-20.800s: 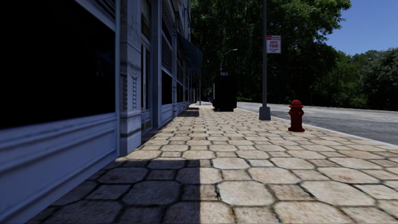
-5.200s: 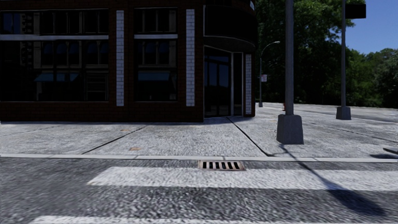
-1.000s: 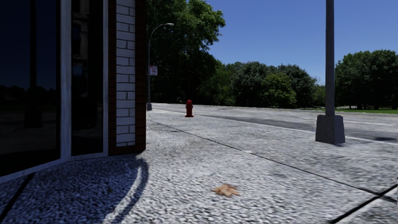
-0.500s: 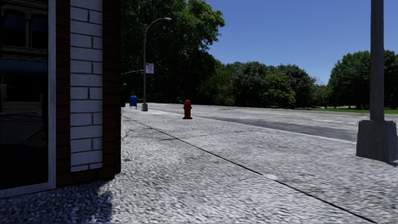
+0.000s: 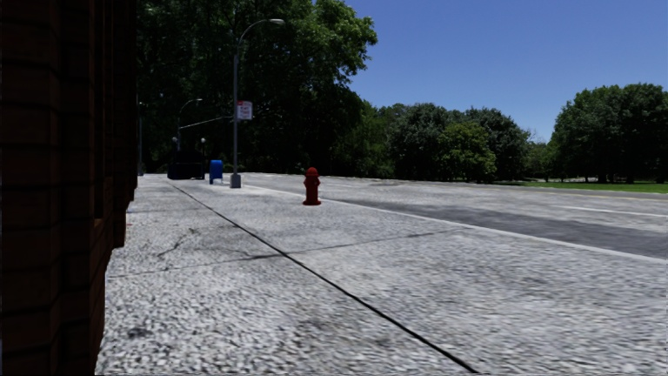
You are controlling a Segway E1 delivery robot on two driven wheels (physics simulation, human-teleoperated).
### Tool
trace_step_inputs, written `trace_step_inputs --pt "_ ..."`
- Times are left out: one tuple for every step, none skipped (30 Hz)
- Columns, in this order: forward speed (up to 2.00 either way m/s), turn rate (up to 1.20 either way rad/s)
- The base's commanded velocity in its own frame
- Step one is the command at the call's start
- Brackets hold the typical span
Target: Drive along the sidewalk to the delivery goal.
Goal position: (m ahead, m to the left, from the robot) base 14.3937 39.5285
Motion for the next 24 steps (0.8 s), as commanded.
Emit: trace_step_inputs --pt "2.00 0.10" --pt "2.00 0.18" --pt "2.00 0.18" --pt "2.00 0.21" --pt "2.00 0.22" --pt "2.00 0.22" --pt "2.00 0.22" --pt "2.00 0.22" --pt "2.00 0.22" --pt "2.00 0.24" --pt "2.00 0.24" --pt "2.00 0.27" --pt "2.00 0.29" --pt "2.00 0.31" --pt "2.00 0.31" --pt "2.00 0.34" --pt "2.00 0.37" --pt "2.00 0.37" --pt "2.00 0.37" --pt "2.00 0.39" --pt "2.00 0.40" --pt "2.00 0.41" --pt "2.00 0.41" --pt "2.00 0.46"
